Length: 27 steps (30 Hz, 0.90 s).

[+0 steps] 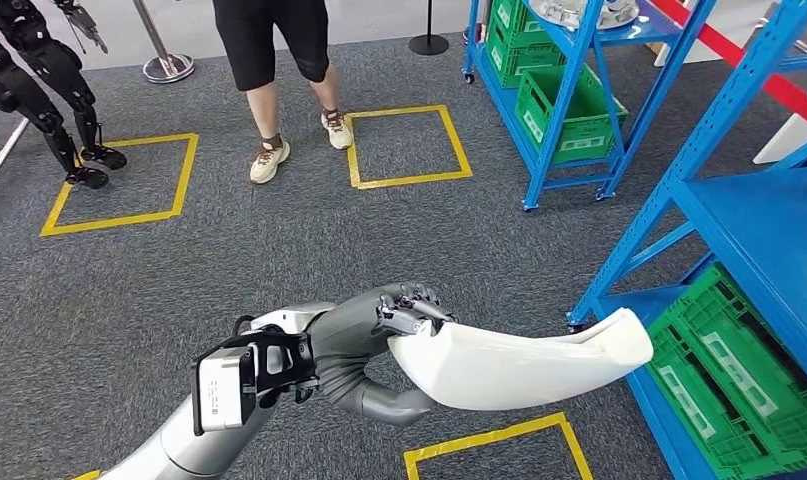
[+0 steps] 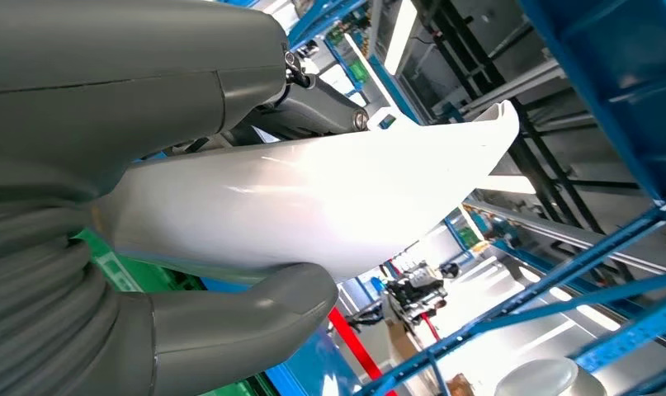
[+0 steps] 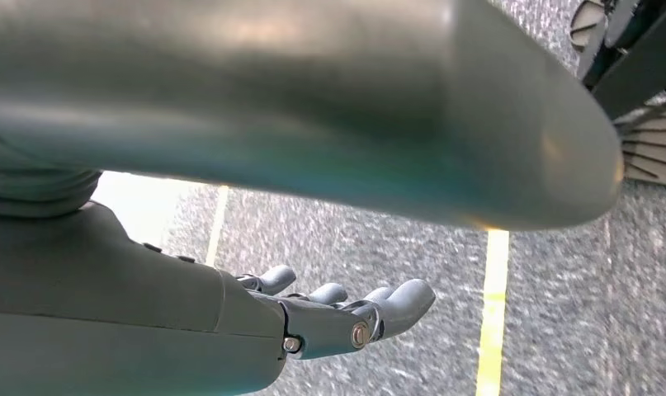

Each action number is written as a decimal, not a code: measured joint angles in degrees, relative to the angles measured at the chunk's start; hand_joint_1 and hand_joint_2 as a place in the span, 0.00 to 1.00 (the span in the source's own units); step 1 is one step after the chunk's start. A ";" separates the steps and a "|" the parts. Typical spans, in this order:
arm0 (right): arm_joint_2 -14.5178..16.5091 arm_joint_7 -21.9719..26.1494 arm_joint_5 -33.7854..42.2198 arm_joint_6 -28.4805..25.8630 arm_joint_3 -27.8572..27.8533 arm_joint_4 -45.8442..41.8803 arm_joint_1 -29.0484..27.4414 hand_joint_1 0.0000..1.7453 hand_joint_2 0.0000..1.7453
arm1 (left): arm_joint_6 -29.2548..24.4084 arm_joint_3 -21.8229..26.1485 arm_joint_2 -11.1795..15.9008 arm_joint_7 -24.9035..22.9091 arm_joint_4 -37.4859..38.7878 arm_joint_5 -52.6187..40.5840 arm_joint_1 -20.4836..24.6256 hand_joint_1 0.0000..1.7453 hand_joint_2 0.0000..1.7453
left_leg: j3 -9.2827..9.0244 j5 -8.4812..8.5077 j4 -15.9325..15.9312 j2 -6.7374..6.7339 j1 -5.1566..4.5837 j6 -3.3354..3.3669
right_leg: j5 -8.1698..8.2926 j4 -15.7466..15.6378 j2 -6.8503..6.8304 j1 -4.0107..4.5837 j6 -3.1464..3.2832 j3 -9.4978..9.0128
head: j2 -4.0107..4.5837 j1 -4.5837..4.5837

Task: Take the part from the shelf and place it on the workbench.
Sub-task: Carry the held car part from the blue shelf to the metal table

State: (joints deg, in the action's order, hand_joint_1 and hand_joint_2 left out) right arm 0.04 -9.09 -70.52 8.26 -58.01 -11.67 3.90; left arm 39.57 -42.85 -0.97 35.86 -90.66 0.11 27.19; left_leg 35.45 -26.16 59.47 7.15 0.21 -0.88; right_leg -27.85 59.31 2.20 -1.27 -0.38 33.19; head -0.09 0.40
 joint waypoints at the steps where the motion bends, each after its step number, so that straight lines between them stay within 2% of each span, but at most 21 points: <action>1: -0.02 0.06 0.17 -0.04 -0.04 0.00 -0.03 0.00 0.00 | -0.09 -0.01 0.17 0.07 -0.09 -0.04 -0.13 1.00 1.00 | 0.67 -0.91 1.26 -1.38 -0.07 -0.21 | 0.15 -0.23 -0.73 -0.04 0.45 -0.04 | 0.00 0.22; 3: -0.08 -0.08 0.69 -0.16 -0.28 0.00 -0.34 0.00 0.00 | -0.08 -0.08 0.38 0.26 -0.24 -0.10 -0.35 1.00 1.00 | 3.39 -4.56 7.33 -4.99 -0.17 -0.46 | 0.20 -0.44 -2.37 0.14 1.07 -0.08 | 0.00 0.68; 5: -0.11 -0.19 1.15 -0.27 -0.61 0.00 -0.77 0.00 0.00 | 0.10 -0.24 0.47 0.39 -0.22 -0.11 -0.75 1.00 1.00 | 6.48 -7.64 14.25 -6.37 -0.04 -0.68 | 0.11 -0.40 -4.16 0.41 1.30 -0.03 | 0.00 0.84; 6: -0.10 -0.19 1.26 -0.28 -0.73 0.00 -0.88 0.00 0.00 | 0.19 -0.32 0.51 0.37 -0.16 -0.12 -0.99 1.00 1.00 | 6.90 -7.74 15.48 -6.55 -0.01 -0.73 | 0.08 -0.36 -4.99 0.49 1.33 -0.01 | 0.00 0.84; 7: -0.10 -0.18 1.24 -0.25 -0.80 0.00 -0.92 0.00 0.00 | 0.19 -0.40 0.56 0.31 -0.11 -0.14 -1.16 1.00 1.00 | 6.15 -6.77 14.40 -6.80 0.01 -0.73 | 0.04 -0.31 -5.78 0.52 1.30 -0.01 | 0.00 0.85; 8: -0.09 -0.19 1.10 -0.16 -0.85 0.00 -0.92 0.00 0.00 | 0.09 -0.46 0.57 0.20 -0.07 -0.16 -1.24 1.00 1.00 | 4.31 -5.09 11.26 -7.35 -0.01 -0.66 | -0.03 -0.24 -6.49 0.54 1.23 -0.05 | 0.00 0.85; 9: -0.08 -0.25 0.83 -0.03 -0.87 0.00 -0.90 0.00 0.00 | -0.11 -0.51 0.58 0.07 -0.04 -0.22 -1.24 1.00 1.00 | 1.98 -3.50 7.00 -8.54 -0.09 -0.47 | -0.14 -0.16 -7.16 0.58 1.08 -0.14 | 0.00 0.85; 11: -0.07 -0.59 0.16 0.23 -0.87 0.00 -0.91 0.00 0.00 | -0.67 -0.55 0.58 -0.20 -0.06 -0.34 -1.23 1.00 1.00 | -1.33 -1.62 0.87 -10.35 -0.36 0.15 | -0.39 0.01 -8.21 0.77 0.55 -0.36 | 0.00 0.80; 12: -0.07 -0.87 -0.17 0.32 -0.87 0.00 -0.92 0.00 0.00 | -0.95 -0.55 0.58 -0.30 -0.07 -0.40 -1.23 1.00 1.00 | -1.83 -1.49 -0.19 -10.62 -0.52 0.50 | -0.44 0.03 -8.67 0.82 0.22 -0.46 | 0.00 0.77; 14: -0.07 -1.38 -0.63 0.40 -0.86 0.00 -0.87 0.00 0.00 | -1.35 -0.57 0.56 -0.46 -0.11 -0.43 -1.28 1.00 1.00 | -1.84 -1.15 -0.35 -9.32 -0.66 1.18 | -0.43 -0.15 -9.55 0.73 -0.49 -0.75 | 0.00 0.75; 15: -0.08 -1.56 -0.75 0.42 -0.86 0.00 -0.83 0.00 0.00 | -1.50 -0.59 0.52 -0.52 -0.18 -0.42 -1.30 1.00 1.00 | -1.91 -0.91 -0.63 -8.69 -0.58 1.51 | -0.67 0.02 -9.01 0.57 -0.86 -0.85 | 0.00 0.70; 17: -0.10 -1.92 -0.81 0.42 -0.85 0.00 -0.87 0.00 0.00 | -1.75 -0.62 0.21 -0.77 -0.28 -0.33 -1.31 1.00 1.00 | -2.10 -0.38 -1.20 -7.51 -0.18 2.18 | -2.80 2.98 -6.04 0.28 -1.46 0.28 | 0.00 0.51; 18: -0.17 -2.13 -0.81 0.38 -0.85 0.00 -1.00 0.00 0.00 | -1.85 -0.65 0.03 -0.89 -0.27 -0.28 -1.32 1.00 1.00 | -2.00 -0.22 -1.30 -6.92 -0.05 2.38 | -4.61 6.21 -4.20 0.17 -1.66 1.75 | 0.00 0.36; 19: -0.27 -2.30 -0.80 0.33 -0.85 0.00 -1.20 0.00 0.00 | -1.92 -0.67 -0.13 -1.01 -0.20 -0.25 -1.34 1.00 1.00 | -1.88 -0.14 -1.29 -6.27 -0.01 2.53 | -6.44 10.04 -3.19 0.14 -1.80 3.64 | 0.00 0.28; 20: -0.40 -2.39 -0.79 0.23 -0.85 0.00 -1.43 0.00 0.00 | -1.98 -0.71 -0.21 -1.07 -0.08 -0.25 -1.38 1.00 1.00 | -1.75 -0.09 -1.24 -5.51 -0.01 2.59 | -7.64 13.39 -2.74 0.14 -1.93 5.36 | 0.00 0.20; 21: -0.56 -2.33 -0.74 0.13 -0.85 0.00 -1.64 0.00 0.00 | -2.04 -0.74 -0.24 -1.07 0.04 -0.27 -1.41 1.00 1.00 | -1.67 -0.05 -1.15 -4.72 -0.01 2.59 | -7.78 15.13 -2.59 0.12 -2.01 6.34 | 0.00 0.17; 22: -0.76 -2.14 -0.61 0.03 -0.85 0.00 -1.76 0.00 0.00 | -2.09 -0.76 -0.24 -1.03 0.16 -0.36 -1.42 1.00 1.00 | -1.61 -0.02 -1.03 -3.90 0.00 2.53 | -6.84 14.86 -2.51 0.09 -2.04 6.34 | 0.00 0.15; 23: -0.97 -1.75 -0.43 -0.08 -0.86 0.00 -1.80 0.00 0.00 | -2.11 -0.78 -0.27 -0.92 0.21 -0.54 -1.42 1.00 1.00 | -1.58 0.00 -0.87 -3.08 0.05 2.41 | -4.97 12.31 -2.25 0.01 -2.02 5.19 | 0.00 0.13; 25: -1.44 -0.78 -0.03 -0.34 -0.89 -0.01 -1.74 0.00 0.00 | -2.09 -0.84 -0.45 -0.63 -0.01 -1.01 -1.41 1.00 1.00 | -1.38 -0.06 -0.42 -1.67 0.07 1.95 | -1.49 4.66 -0.04 -0.26 -1.99 1.53 | 0.00 0.08; 26: -1.59 -0.29 0.09 -0.50 -0.91 -0.02 -1.70 0.00 0.00 | -2.02 -0.92 -0.56 -0.51 -0.25 -1.21 -1.41 1.00 1.00 | -1.17 -0.06 -0.24 -1.02 0.05 1.60 | -0.62 1.82 0.97 -0.33 -1.90 0.21 | 0.00 0.07; 27: -1.76 0.09 0.15 -0.65 -0.92 -0.02 -1.65 0.00 0.00 | -1.93 -1.03 -0.63 -0.44 -0.53 -1.32 -1.44 1.00 1.00 | -0.94 -0.01 -0.16 -0.45 0.06 1.20 | -0.43 0.39 1.66 -0.30 -1.75 -0.43 | 0.00 0.05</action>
State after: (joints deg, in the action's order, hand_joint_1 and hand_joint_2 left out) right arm -1.72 -9.00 -70.37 7.61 -58.93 -11.69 2.25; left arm 37.63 -43.88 -1.60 35.42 -91.19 -1.21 25.75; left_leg 34.51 -26.17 59.30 6.70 0.27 0.32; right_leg -28.28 59.70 3.87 -1.58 -2.13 32.76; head -0.09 0.45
